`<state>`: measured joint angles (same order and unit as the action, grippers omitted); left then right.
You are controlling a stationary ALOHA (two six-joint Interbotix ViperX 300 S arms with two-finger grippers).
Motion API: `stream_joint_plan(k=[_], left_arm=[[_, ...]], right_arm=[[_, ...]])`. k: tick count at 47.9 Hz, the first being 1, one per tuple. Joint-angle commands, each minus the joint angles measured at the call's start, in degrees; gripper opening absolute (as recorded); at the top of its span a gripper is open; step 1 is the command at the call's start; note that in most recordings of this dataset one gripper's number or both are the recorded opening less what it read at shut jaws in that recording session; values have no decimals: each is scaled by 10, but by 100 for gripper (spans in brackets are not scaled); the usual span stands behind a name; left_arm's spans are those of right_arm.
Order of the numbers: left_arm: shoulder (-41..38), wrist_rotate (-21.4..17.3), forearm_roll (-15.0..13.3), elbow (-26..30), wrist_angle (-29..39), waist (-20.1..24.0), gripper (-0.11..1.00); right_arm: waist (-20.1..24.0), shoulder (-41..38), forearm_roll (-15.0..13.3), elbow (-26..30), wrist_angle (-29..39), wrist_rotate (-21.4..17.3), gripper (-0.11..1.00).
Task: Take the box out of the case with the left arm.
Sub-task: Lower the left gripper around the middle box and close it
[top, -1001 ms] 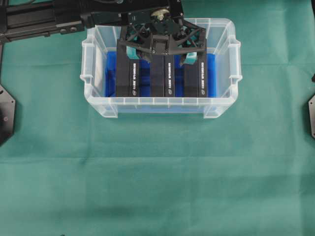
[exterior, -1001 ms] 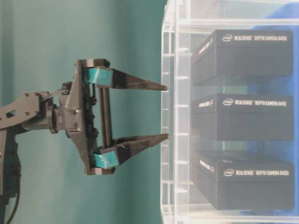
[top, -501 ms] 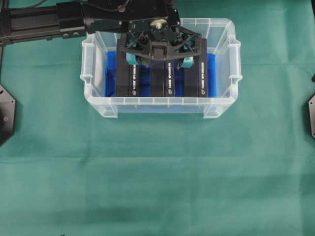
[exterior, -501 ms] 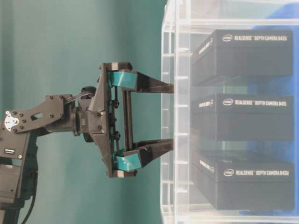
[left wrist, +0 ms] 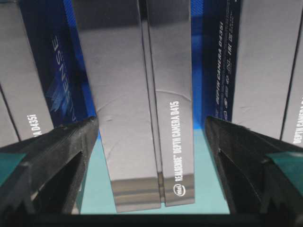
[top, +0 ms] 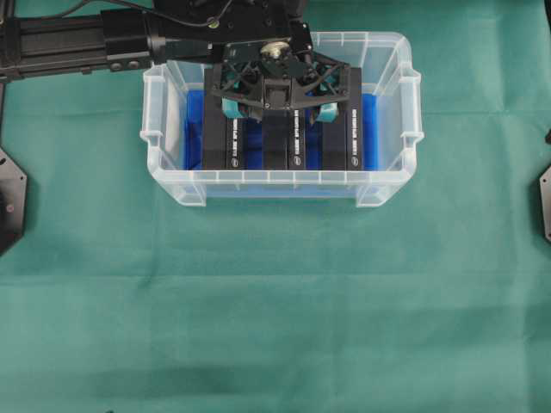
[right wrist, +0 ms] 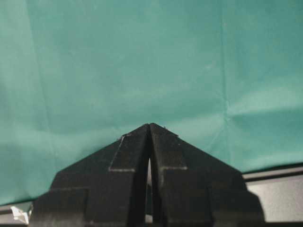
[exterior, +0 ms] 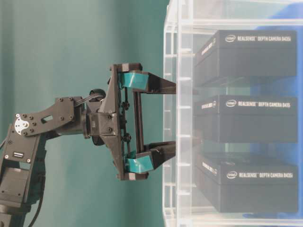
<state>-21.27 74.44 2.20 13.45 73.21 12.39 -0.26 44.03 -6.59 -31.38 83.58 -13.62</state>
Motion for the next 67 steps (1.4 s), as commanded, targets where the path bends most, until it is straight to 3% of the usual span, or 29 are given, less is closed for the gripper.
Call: stream_joint_plan(k=[1, 28, 54, 59, 65, 67], left_arm=[[12, 1, 3, 2, -3, -1, 97], [12, 17, 2, -54, -59, -2, 97], [-11, 19, -2, -47, -78, -7, 95], [-12, 21, -3, -43, -78, -7, 87], [-16, 23, -3, -33, -83, -7, 61], [-17, 23, -3, -31, -87, -7, 60]], right_arm=[[-1, -2, -1, 11, -2, 1, 0], [-1, -2, -1, 11, -3, 2, 0], [-1, -2, -1, 11, -4, 1, 0], [-1, -2, -1, 11, -3, 1, 0], [-1, -2, -1, 11, -2, 1, 0], [-1, -2, -1, 11, -1, 0, 0]])
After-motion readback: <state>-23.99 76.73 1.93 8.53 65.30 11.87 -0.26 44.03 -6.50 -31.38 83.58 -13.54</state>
